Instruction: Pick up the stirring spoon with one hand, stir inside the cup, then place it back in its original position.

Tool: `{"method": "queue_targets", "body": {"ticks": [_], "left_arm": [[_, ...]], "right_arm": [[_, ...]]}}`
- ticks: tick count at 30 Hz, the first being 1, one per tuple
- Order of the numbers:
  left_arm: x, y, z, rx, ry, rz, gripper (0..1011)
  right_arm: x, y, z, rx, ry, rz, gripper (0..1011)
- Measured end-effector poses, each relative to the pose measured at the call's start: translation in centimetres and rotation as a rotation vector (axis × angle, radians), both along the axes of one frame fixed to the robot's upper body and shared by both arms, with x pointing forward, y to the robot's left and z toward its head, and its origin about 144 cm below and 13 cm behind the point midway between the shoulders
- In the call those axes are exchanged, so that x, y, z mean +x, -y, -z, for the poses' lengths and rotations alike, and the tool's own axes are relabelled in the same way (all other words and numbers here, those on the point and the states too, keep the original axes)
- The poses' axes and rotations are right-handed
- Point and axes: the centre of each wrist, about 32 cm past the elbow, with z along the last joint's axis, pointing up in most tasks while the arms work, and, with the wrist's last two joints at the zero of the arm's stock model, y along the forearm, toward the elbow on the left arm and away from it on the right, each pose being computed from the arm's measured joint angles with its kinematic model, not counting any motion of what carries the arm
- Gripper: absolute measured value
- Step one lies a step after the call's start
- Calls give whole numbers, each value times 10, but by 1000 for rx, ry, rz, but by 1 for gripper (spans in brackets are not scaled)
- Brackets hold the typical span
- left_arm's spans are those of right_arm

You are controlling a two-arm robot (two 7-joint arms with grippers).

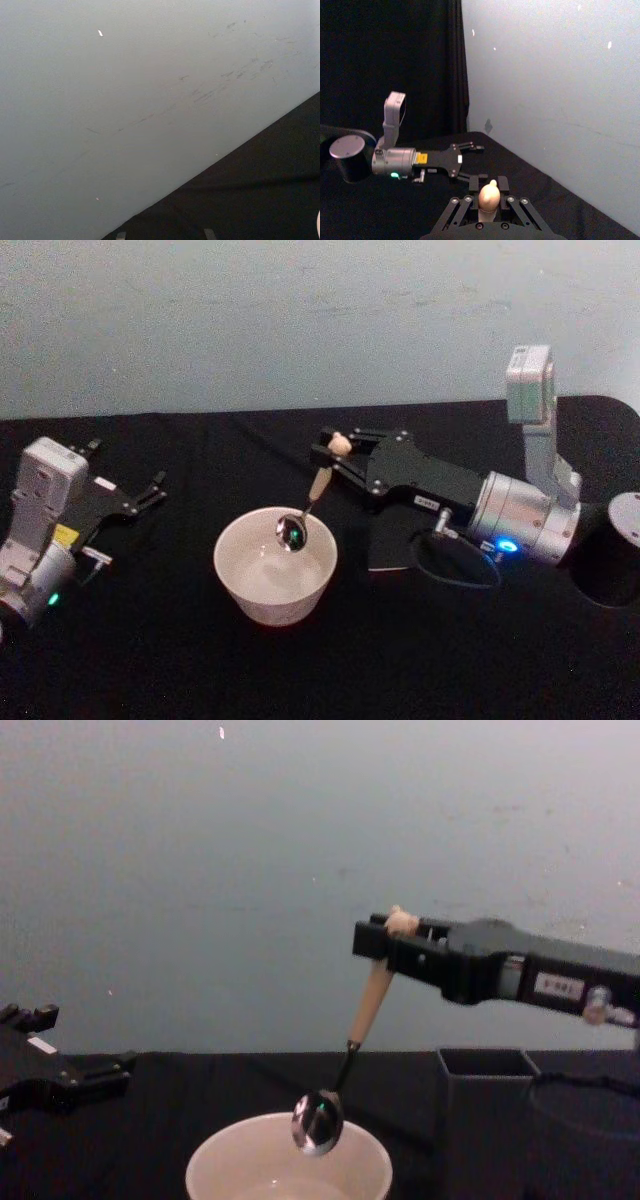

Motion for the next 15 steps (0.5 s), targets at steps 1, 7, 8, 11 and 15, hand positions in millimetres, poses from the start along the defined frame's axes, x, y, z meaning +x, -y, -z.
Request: {"method": "queue_targets", "body": {"ticks": [1,7,8,11,15], "left_arm": [[0,0,0,0,0,0,1001],[0,0,0,0,0,0,1001],[0,0,0,0,0,0,1001],[0,0,0,0,0,0,1001],[0,0,0,0,0,0,1001]], "right_arm": [[1,-1,4,-6,1,-3,211],[8,-8,18,-20,10,-15,211],[10,-9,21,-24,17,-17,211],[13,-12,25,-30,32,-22,211],[20,-17,31,-52,61,-30,211]]}}
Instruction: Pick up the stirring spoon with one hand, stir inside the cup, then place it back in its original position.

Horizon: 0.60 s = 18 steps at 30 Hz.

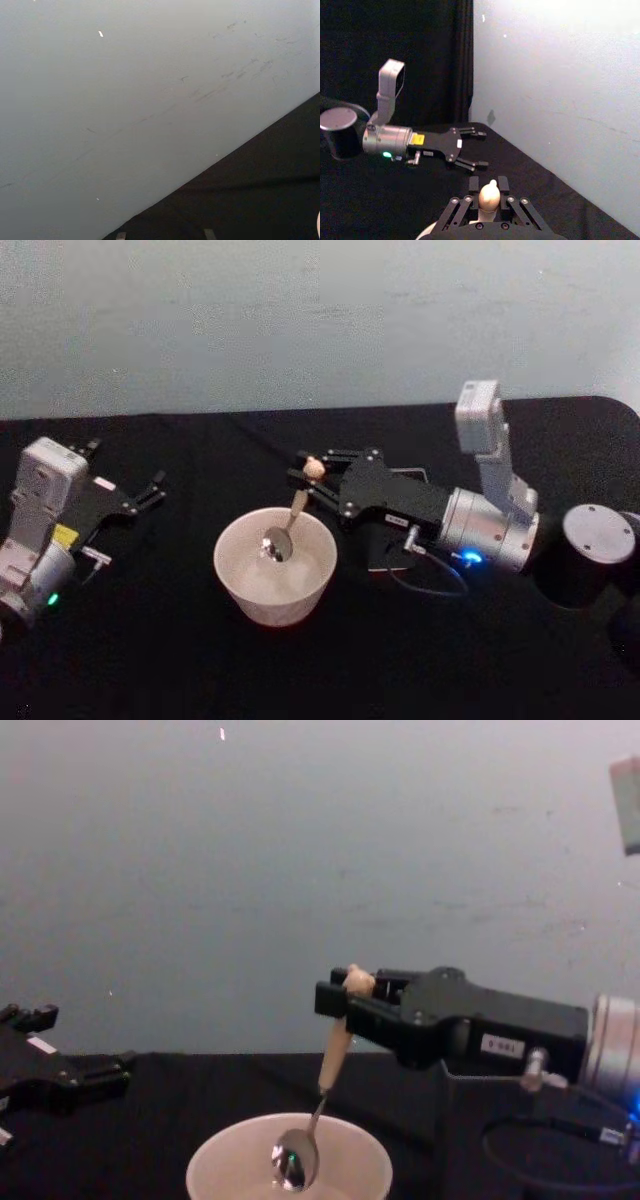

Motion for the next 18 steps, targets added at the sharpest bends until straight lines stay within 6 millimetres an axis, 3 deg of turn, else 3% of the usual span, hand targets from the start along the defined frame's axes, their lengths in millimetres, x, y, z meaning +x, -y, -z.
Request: {"method": "queue_targets", "body": {"ticks": [18], "left_arm": [[0,0,0,0,0,0,1001]], "right_arm": [[10,-12,15,-44,37,-4,211]]}}
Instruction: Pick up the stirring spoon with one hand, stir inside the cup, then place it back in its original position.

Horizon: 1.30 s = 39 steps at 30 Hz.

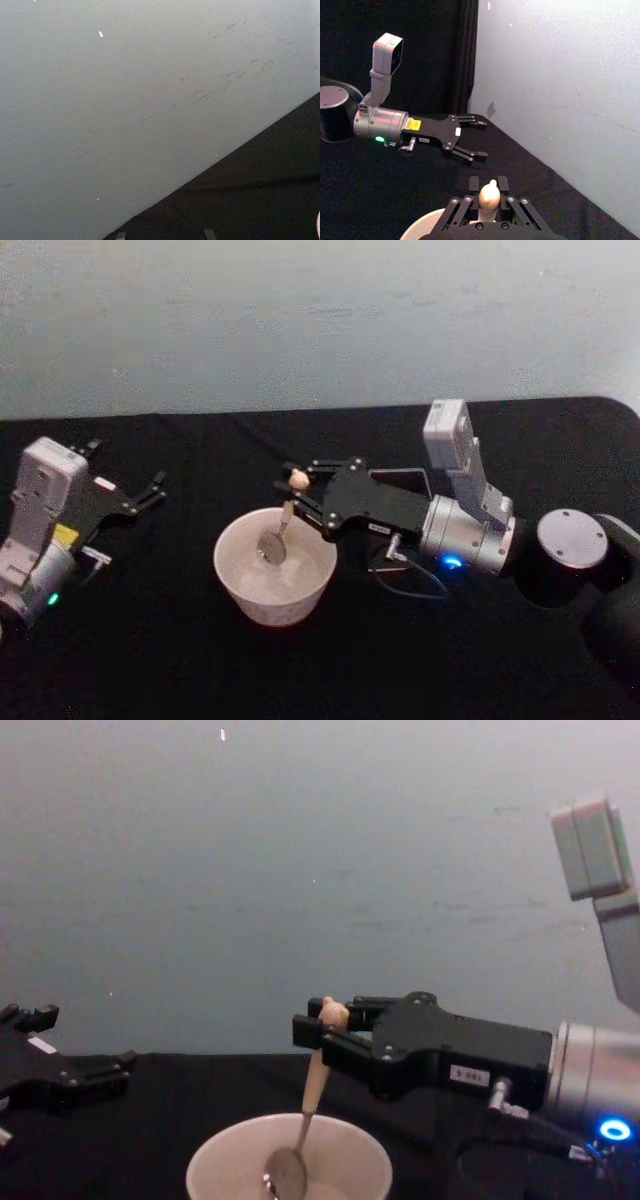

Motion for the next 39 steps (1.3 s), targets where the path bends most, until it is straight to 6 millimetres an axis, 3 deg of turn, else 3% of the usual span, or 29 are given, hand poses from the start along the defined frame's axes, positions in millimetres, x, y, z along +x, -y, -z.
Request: {"method": "queue_targets", "body": {"ticks": [23,39], "left_arm": [[0,0,0,0,0,0,1001],[0,0,0,0,0,0,1001]], "right_arm": [[-2,5,5,-33,3,14,211],[-26,22,3,-29,-26,-1,211]]}}
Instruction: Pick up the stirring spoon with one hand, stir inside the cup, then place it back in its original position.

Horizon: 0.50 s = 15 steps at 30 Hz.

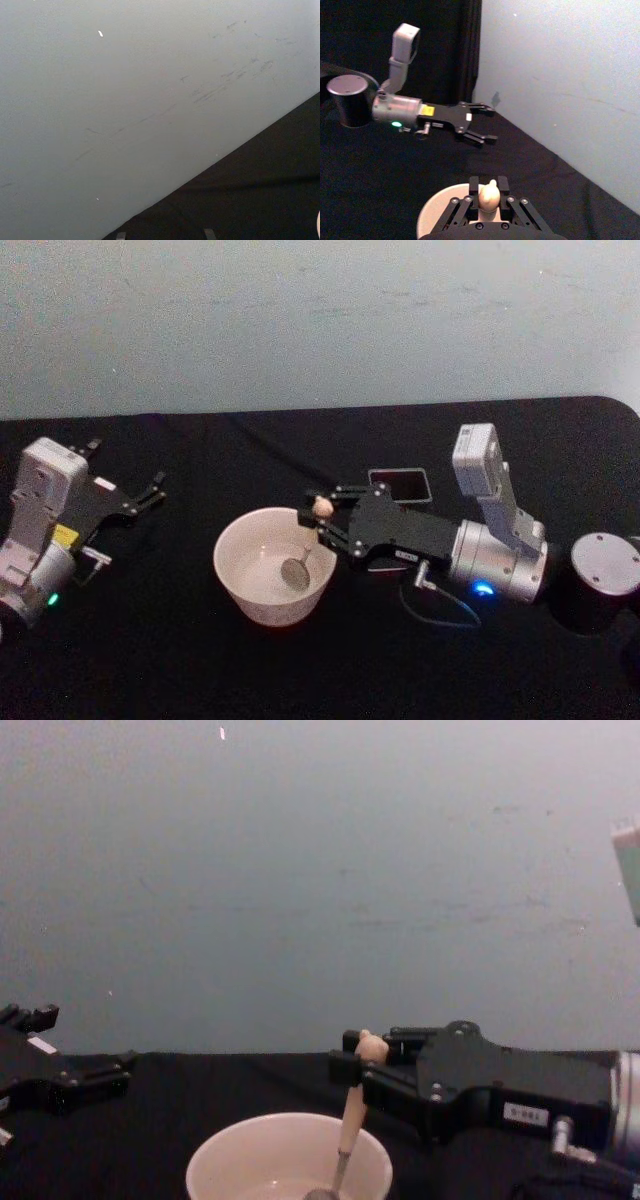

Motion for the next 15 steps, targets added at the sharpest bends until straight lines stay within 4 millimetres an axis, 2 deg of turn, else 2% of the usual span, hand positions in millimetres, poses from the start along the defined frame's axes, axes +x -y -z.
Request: {"method": "queue_targets", "body": {"ticks": [8,15], "left_arm": [[0,0,0,0,0,0,1001],[0,0,0,0,0,0,1001]], "right_arm": [[-12,-7,-1,13,-19,-49,211],[-11,-22,1,29,-23,-55,211]]}}
